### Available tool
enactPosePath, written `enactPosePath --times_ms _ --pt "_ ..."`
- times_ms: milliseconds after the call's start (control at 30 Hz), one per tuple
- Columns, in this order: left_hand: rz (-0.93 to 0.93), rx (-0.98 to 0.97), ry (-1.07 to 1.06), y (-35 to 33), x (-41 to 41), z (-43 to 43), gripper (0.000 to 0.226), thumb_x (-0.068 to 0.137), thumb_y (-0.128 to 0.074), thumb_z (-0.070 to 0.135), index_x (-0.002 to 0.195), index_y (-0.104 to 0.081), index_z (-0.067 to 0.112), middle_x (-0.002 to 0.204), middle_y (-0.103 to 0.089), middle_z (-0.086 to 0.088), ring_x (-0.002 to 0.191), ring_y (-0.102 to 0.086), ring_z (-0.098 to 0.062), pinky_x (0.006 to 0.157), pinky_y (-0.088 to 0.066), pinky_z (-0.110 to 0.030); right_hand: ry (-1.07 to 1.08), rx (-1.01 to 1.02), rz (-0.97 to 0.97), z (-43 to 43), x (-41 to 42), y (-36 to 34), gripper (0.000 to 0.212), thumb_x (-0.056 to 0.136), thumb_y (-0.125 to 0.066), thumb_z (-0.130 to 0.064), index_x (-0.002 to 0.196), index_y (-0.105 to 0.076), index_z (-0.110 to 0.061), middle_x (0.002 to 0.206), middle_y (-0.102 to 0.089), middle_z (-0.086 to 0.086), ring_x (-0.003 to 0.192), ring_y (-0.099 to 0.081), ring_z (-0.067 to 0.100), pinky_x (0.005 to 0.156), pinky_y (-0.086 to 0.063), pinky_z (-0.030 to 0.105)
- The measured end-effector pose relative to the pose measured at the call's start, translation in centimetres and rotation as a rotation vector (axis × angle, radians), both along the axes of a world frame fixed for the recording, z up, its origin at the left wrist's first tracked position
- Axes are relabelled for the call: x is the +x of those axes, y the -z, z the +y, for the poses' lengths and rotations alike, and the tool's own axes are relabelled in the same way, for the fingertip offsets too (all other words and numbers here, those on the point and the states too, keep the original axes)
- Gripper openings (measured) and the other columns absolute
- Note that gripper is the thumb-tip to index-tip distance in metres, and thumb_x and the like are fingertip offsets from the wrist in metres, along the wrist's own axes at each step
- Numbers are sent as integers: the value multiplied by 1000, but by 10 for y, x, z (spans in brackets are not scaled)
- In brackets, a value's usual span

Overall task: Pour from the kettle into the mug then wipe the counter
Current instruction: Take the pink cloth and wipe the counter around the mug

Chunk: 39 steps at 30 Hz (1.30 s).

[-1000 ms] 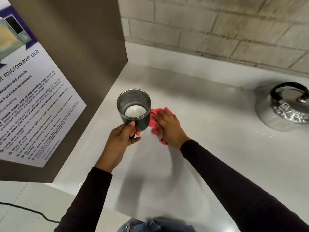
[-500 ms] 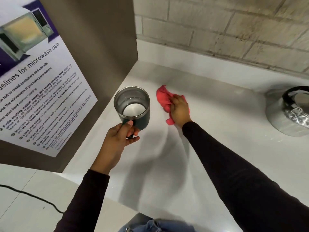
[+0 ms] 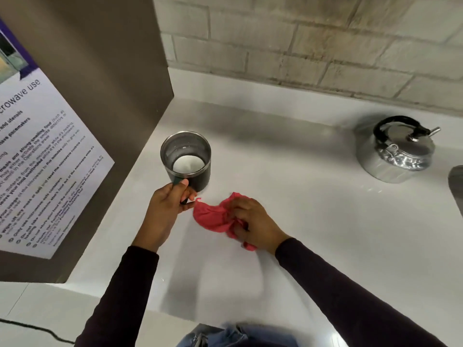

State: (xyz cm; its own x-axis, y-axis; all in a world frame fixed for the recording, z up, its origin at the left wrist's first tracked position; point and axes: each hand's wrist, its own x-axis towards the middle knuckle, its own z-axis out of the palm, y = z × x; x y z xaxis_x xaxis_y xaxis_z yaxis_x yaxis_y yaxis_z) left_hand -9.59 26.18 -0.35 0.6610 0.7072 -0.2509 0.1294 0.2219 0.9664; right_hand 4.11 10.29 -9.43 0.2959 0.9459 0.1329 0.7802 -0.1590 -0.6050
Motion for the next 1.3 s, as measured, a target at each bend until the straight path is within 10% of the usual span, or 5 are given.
enactPosePath --times_ms 700,900,1033,1300 --pt "83 -158 122 40 42 -7 41 95 -45 22 56 -44 11 61 -53 -5 73 -57 -17 76 -56 -34 402 11 -55 -49 -3 1 16 64 -61 -12 77 -69 -12 96 -70 5 96 -63 30 91 -47 41" --pt "178 159 -121 46 28 -10 18 91 -52 23 78 -56 10 84 -59 -9 80 -58 -22 76 -52 -35 425 -45 -190 -49 -6 -2 14 63 -66 -13 76 -68 -13 86 -67 3 89 -61 28 82 -42 36" --pt "72 395 -266 43 14 -29 13 88 -51 21 77 -57 16 73 -57 4 67 -54 6 65 -40 -4 423 -113 -256 -57 -8 -15 13 64 -54 -21 71 -61 -13 65 -62 2 68 -58 28 66 -39 31" --pt "-22 359 91 34 62 -96 33 89 -51 20 57 -55 29 55 -56 12 55 -51 5 56 -38 -6 965 -59 397 -123 37 -47 21 84 -54 -38 75 -55 -19 58 -60 -3 60 -59 21 59 -44 30"
